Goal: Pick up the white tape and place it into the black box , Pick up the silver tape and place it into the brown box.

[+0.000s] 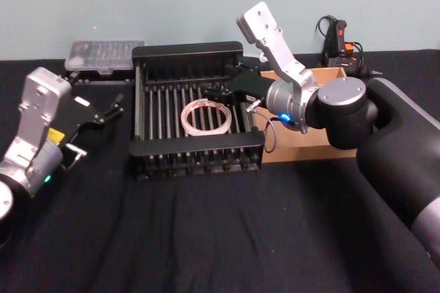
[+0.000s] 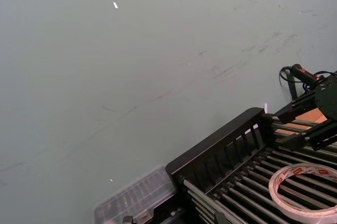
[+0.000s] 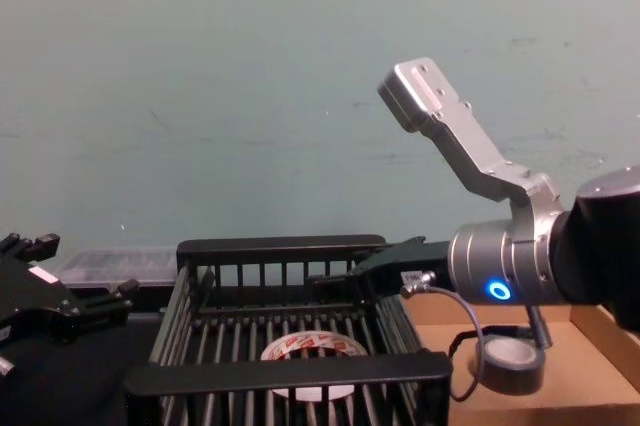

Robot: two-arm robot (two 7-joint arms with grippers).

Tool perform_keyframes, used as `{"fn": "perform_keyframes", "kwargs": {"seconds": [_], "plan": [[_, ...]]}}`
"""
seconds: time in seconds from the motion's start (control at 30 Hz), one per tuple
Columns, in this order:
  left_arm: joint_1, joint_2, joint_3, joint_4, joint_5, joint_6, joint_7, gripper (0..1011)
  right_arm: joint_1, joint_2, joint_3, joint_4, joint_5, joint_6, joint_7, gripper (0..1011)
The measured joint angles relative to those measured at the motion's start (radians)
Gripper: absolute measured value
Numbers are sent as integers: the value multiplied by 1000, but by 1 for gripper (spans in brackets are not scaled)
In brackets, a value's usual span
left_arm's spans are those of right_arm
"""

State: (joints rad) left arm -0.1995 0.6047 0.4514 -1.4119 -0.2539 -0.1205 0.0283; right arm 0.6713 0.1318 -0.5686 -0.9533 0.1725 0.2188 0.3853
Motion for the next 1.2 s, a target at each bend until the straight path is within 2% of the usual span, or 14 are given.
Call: {"fn": "perform_keyframes", "kwargs": {"seconds": [0.13, 0.37, 0.67, 0.8, 0.93, 1.2], "plan": [[0, 0, 0, 0, 0, 0, 0, 1001, 0, 0, 0, 0, 0, 0, 0, 840], [0, 0, 0, 0, 0, 0, 0, 1001, 0, 0, 0, 0, 1, 0, 0, 1002], [0, 0, 0, 0, 0, 0, 0, 1001, -1, 0, 3, -1, 1, 0, 3, 1002], [0, 0, 0, 0, 0, 0, 0, 1001, -16, 14, 16, -31, -1, 1, 26, 1002], [0, 0, 0, 0, 0, 0, 0, 1001, -35, 36, 25, -74, -4, 7, 46, 1002], [0, 0, 0, 0, 0, 0, 0, 1001, -104, 117, 61, -215, 4, 22, 73, 1002]]}}
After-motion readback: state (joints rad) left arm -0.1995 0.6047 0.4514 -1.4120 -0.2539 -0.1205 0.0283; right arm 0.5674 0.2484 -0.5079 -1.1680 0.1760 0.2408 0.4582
